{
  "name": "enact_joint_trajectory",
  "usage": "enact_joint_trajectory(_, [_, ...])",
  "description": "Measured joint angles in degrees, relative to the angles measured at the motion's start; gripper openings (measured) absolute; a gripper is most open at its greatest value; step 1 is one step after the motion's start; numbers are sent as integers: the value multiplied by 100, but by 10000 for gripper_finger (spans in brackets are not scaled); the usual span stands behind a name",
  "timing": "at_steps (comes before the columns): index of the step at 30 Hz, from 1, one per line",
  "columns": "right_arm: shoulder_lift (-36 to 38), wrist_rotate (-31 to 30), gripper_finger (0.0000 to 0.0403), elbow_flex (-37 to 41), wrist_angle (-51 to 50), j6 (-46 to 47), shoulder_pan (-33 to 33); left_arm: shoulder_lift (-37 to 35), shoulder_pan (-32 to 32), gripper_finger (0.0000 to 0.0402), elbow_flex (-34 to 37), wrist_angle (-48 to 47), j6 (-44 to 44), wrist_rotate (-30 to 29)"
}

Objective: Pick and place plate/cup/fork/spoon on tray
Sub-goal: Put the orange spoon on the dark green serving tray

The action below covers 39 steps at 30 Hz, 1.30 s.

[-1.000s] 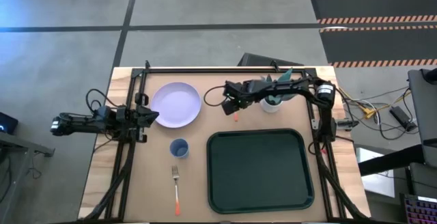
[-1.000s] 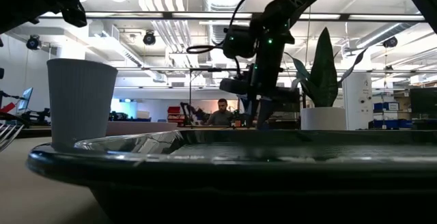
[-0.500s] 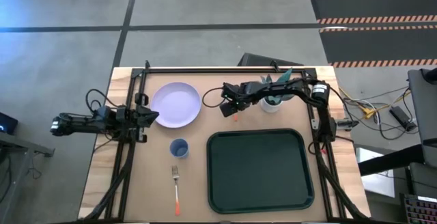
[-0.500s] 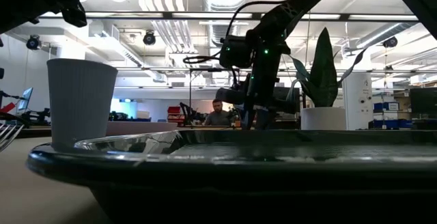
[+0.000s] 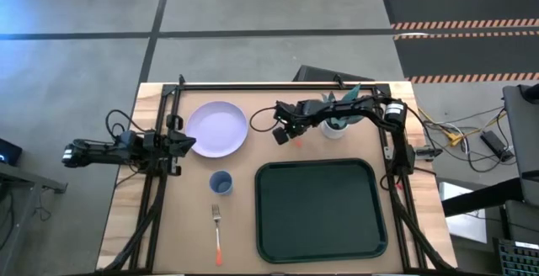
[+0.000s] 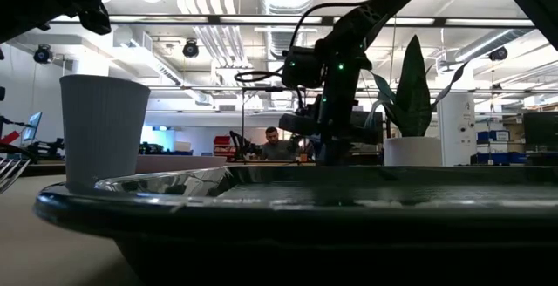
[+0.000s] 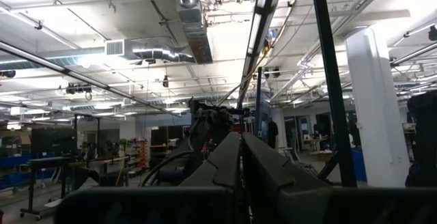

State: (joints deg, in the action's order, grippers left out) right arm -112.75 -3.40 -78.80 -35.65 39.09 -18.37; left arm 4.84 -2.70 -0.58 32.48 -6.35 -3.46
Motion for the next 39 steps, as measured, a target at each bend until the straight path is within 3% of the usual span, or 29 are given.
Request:
enact_joint_trajectory(8, [336,-110,9,-117,80,-131,141,0,2,0,0,1,0,-1])
enact_joint_trajectory(20, [1878,-380,9,-756,-490,-295,608,0,1,0,0,0,0,0])
enact_joint_trajectory(26, [2701,-908,9,-888,-1033,-182,1069,0,2,0,0,3,2,-13])
enact_joint_trajectory(31, [3443,-1446,9,-927,-1556,244,1523,0,2,0,0,0,2,-26])
enact_joint_trajectory(39, [4045,-2111,9,-923,-3391,2216,2567,0,0,0,0,1,2,-41])
